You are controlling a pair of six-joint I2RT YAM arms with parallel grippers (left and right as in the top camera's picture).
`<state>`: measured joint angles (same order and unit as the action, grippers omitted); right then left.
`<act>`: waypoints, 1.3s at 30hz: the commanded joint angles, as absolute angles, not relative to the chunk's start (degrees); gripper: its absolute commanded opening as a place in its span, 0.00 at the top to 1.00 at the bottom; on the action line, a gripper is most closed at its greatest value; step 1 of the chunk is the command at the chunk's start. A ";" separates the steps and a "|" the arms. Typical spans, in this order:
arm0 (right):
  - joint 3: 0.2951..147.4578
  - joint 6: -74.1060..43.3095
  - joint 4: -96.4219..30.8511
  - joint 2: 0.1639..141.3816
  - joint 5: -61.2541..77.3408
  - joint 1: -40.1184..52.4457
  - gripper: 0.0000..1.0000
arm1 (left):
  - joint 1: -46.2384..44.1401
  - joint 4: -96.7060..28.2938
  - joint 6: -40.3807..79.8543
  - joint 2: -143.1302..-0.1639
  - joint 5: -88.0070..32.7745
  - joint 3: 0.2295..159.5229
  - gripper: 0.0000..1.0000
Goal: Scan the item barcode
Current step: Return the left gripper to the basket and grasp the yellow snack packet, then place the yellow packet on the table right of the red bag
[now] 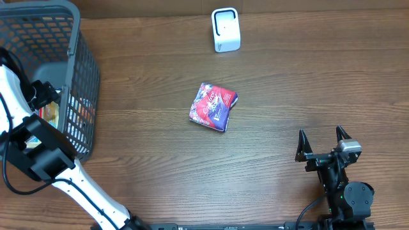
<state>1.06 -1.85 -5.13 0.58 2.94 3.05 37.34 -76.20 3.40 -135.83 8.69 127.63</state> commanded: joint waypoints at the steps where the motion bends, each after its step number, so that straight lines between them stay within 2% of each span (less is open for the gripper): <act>1: 0.47 -1.65 -4.67 0.16 2.61 3.27 0.00 | 36.71 -75.83 1.23 -138.67 8.14 127.09 0.09; 4: 0.45 -1.65 -4.67 0.16 2.61 3.27 0.00 | 36.71 -76.27 1.23 -140.49 7.86 126.82 0.14; 7: 0.45 -1.65 -4.67 0.16 2.61 3.27 0.00 | 36.73 -77.47 1.26 -142.08 7.86 126.76 0.28; 10: 0.47 -1.65 -4.67 0.16 2.61 3.27 0.00 | 36.73 -78.72 1.23 -142.50 7.88 126.69 0.56; 11: 0.45 -1.65 -4.67 0.16 2.61 3.27 0.00 | 36.73 -78.98 1.23 -142.50 7.90 126.69 0.72; 13: 0.47 -1.65 -4.67 0.16 2.61 3.27 0.00 | 36.73 -80.03 1.23 -142.39 7.90 127.13 0.94; 20: 0.45 -1.65 -4.67 0.16 2.61 3.27 0.00 | 36.71 -86.37 1.91 -141.12 7.81 135.33 0.96; 26: 0.45 -1.65 -4.67 0.16 2.61 3.27 0.00 | 36.73 -90.89 11.38 -134.37 6.79 151.57 0.96; 31: 0.45 -1.65 -4.67 0.16 2.61 3.27 0.00 | 36.71 -89.93 12.43 -125.97 -4.54 159.17 0.96; 39: 0.47 -1.65 -4.67 0.16 2.61 3.27 0.00 | 33.41 -88.68 12.47 -112.31 -30.87 161.82 0.96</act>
